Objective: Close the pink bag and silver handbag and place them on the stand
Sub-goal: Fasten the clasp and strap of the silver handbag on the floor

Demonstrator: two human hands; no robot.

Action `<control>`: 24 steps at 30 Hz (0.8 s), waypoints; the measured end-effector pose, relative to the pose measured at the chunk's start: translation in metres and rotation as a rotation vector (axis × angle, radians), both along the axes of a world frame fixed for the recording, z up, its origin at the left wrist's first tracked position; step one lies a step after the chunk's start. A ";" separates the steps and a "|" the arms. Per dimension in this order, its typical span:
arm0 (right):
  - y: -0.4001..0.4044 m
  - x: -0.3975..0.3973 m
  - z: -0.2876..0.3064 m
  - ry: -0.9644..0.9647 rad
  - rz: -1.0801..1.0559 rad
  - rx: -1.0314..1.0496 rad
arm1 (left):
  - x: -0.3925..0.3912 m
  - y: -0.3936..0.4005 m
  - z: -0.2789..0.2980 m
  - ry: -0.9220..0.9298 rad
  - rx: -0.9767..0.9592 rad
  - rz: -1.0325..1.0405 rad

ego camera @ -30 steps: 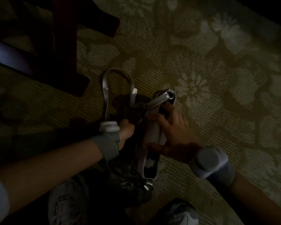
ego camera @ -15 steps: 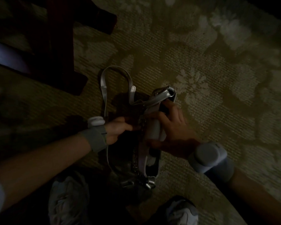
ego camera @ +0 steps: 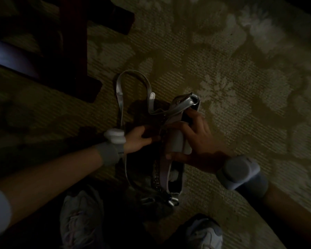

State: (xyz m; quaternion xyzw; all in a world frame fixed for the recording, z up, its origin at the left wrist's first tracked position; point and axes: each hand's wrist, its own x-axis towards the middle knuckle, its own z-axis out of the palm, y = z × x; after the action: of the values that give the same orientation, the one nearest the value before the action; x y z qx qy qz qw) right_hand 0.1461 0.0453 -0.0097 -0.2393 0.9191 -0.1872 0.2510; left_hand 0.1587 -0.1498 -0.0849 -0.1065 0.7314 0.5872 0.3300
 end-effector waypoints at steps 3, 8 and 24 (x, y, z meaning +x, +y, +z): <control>-0.001 0.000 0.001 0.007 0.019 -0.004 | 0.010 -0.005 0.006 0.145 -0.259 -0.292; -0.002 -0.002 0.006 -0.015 0.018 0.023 | 0.022 -0.005 0.026 0.280 -0.857 -0.854; -0.020 0.006 0.024 0.082 0.004 0.191 | 0.009 0.001 0.053 0.193 -1.040 -1.039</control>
State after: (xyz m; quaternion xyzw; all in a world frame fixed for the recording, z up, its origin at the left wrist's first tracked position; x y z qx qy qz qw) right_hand 0.1524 0.0256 0.0147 -0.2234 0.9418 -0.0883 0.2353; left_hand 0.1672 -0.1485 -0.0321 0.1631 0.8970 -0.0600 0.4065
